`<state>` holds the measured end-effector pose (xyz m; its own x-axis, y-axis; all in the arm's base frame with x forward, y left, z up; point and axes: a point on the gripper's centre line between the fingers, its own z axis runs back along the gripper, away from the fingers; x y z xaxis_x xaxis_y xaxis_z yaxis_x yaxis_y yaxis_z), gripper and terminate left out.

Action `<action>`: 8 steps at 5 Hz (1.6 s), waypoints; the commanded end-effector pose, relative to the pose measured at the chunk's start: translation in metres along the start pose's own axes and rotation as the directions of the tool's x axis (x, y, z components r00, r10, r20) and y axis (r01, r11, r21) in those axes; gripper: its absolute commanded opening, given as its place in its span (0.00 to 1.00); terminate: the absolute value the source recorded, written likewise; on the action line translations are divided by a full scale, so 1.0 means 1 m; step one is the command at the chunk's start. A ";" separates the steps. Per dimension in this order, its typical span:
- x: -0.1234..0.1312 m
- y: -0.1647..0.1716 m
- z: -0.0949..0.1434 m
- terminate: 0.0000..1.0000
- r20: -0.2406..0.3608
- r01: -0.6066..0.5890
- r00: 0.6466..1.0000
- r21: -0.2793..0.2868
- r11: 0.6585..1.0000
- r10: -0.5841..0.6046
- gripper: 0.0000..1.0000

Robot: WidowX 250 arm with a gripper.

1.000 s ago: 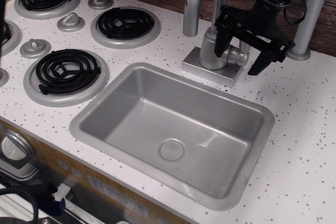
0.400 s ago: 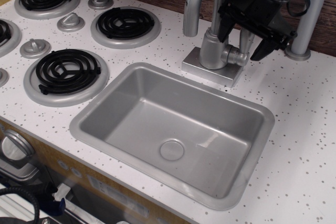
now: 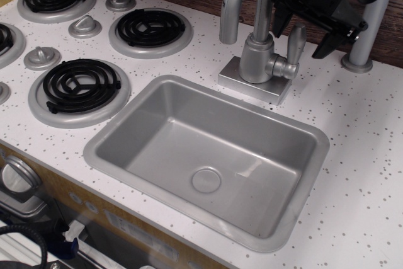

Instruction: Lever vertical to front

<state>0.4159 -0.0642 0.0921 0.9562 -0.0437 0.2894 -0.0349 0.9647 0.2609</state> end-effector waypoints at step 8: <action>-0.035 -0.010 -0.022 0.00 -0.175 -0.095 0.982 -0.169 0.981 0.065 0.00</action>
<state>0.3847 -0.0621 0.0442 0.9914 0.0777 0.1058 -0.0858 0.9936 0.0741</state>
